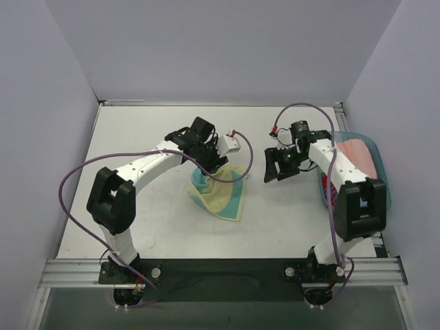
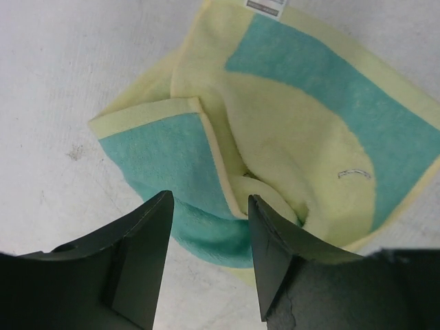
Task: Roll the towels
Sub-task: Move the towel to the center of the board, then flatten the towel
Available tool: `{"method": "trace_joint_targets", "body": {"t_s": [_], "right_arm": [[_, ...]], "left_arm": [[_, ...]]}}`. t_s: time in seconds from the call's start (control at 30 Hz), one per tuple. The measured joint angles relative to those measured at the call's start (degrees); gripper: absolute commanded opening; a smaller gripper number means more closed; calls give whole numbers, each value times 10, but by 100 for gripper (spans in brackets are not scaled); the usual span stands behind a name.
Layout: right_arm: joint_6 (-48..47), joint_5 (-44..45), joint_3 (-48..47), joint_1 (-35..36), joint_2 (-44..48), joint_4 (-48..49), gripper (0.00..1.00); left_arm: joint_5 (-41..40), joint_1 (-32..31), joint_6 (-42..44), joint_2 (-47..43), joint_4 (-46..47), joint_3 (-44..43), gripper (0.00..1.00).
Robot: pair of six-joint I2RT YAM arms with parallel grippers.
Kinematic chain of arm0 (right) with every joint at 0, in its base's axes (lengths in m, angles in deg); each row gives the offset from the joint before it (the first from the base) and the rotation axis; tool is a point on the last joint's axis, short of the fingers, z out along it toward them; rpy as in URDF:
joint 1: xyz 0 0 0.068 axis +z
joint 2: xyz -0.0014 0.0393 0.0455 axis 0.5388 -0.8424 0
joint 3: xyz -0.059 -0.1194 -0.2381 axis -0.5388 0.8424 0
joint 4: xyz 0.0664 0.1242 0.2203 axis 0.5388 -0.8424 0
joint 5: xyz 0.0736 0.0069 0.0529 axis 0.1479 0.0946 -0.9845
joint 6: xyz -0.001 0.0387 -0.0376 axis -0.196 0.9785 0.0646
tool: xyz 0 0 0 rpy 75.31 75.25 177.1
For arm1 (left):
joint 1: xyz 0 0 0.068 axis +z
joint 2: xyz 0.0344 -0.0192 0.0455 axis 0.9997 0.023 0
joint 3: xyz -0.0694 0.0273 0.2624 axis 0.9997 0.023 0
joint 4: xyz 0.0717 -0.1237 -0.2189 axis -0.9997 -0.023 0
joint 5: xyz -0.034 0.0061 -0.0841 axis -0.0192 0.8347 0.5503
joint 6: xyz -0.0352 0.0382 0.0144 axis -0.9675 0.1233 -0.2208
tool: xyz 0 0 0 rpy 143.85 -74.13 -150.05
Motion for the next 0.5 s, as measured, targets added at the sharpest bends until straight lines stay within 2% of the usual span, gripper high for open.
{"method": "trace_joint_targets", "body": {"t_s": [0.2, 0.5], "right_arm": [[66, -7, -62, 9, -130, 80, 56], [127, -9, -165, 45, -271, 160, 56]], "left_arm": [[-17, 14, 1, 45, 50, 4, 63], [-17, 28, 2, 46, 111, 44, 69]]}}
